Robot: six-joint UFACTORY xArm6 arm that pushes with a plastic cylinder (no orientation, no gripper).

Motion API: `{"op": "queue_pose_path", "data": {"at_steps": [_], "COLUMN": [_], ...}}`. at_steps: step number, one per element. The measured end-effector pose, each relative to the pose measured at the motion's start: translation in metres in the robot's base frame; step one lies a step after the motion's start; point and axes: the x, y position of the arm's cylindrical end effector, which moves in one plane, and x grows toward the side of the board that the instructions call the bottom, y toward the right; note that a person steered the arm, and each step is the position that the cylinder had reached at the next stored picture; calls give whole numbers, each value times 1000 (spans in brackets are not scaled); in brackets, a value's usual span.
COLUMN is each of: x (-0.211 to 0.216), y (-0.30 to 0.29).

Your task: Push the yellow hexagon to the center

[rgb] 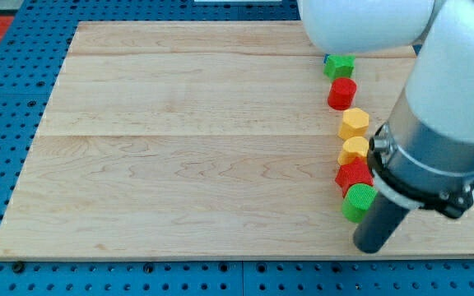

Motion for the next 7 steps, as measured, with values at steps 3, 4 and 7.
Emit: {"op": "queue_pose_path", "data": {"at_steps": [3,4,7], "x": [-24,-2,-63], "y": [9,31,116]}}
